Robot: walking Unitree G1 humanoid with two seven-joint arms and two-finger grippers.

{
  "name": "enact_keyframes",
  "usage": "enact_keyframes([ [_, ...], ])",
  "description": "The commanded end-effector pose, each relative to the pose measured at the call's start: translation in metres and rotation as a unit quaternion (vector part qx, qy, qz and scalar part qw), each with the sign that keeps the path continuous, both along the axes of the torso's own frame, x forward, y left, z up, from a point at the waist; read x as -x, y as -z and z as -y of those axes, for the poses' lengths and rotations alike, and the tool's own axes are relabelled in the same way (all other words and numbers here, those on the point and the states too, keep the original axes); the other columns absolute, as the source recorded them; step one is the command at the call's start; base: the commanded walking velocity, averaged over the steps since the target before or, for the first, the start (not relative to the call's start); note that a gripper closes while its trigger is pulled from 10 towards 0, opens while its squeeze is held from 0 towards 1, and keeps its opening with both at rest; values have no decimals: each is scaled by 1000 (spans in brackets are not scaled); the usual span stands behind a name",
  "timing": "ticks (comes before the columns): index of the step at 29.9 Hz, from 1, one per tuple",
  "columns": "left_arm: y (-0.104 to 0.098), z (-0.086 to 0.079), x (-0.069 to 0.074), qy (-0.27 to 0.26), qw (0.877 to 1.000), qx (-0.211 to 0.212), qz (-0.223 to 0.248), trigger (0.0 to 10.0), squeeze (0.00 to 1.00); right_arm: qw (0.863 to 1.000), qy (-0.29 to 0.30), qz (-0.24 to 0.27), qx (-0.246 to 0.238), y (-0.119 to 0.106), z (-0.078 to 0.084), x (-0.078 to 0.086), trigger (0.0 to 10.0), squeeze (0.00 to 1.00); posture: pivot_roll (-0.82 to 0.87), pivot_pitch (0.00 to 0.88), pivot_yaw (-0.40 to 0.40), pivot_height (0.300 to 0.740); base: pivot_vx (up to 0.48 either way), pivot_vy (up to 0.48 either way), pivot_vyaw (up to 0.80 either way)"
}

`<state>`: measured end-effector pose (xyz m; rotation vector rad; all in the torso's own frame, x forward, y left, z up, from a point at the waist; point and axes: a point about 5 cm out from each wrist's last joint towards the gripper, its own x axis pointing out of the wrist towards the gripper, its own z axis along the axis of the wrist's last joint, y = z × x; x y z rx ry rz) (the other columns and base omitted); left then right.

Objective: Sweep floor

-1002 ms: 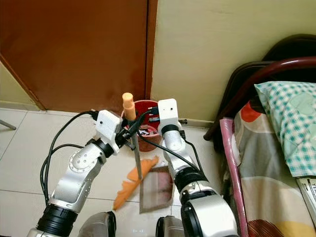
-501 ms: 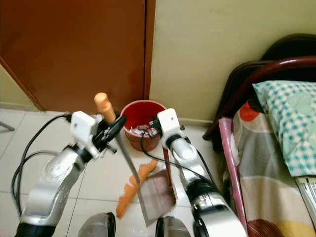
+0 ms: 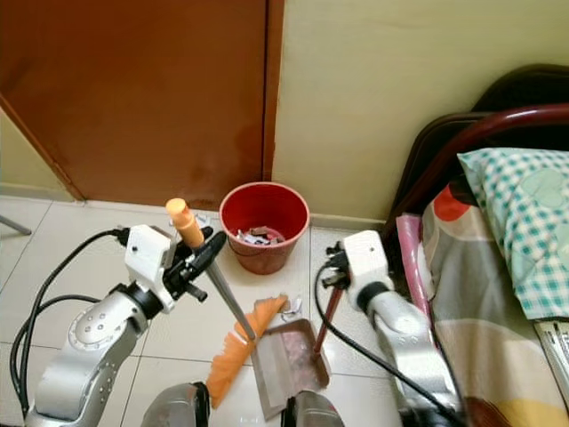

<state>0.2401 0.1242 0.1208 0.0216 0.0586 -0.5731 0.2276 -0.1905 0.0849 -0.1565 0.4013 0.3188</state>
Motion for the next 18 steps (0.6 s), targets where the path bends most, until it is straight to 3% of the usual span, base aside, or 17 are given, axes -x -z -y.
enact_keyframes([
  [1,6,-3,2,1,1000,-10,-16,10000,0,994,-5,-103,24,14,12,28,10000,0,15,174,-87,740,0,0,0],
  [5,7,-2,2,-2,1000,-10,-18,10000,0,990,-16,-134,32,11,21,42,10000,0,1,175,-85,740,0,0,0],
  [8,8,0,1,-2,1000,-9,-18,10000,0,991,-2,-132,36,9,25,35,10000,0,1,175,-85,740,0,0,0],
  [9,8,1,0,-2,1000,-9,-18,10000,0,993,11,-117,19,6,24,21,10000,0,8,167,-72,740,0,0,0],
  [10,7,2,-2,-2,1000,-7,-18,10000,0,995,11,-98,7,0,21,7,2353,0,14,163,-61,740,0,0,0],
  [11,6,2,-2,-1,1000,-7,-17,10000,0,996,4,-85,-11,-5,16,-3,0,0,18,161,-52,740,0,0,0],
  [15,7,-1,-2,-12,1000,2,-24,10000,0,997,-38,-61,-26,-15,0,-18,0,0,17,158,-45,740,0,0,0],
  [16,9,-2,-1,-10,1000,-3,-26,10000,0,997,-55,-35,-34,-20,-11,-30,7059,0,7,153,-27,740,0,0,0],
  [17,10,-2,-1,-10,1000,-5,-27,10000,0,997,-59,-24,-37,-22,-16,-35,10000,0,7,153,-27,740,0,0,0],
  [18,10,-2,-1,-10,1000,-5,-28,10000,0,997,-62,-18,-39,-23,-18,-38,10000,0,7,153,-27,740,0,0,0],
])
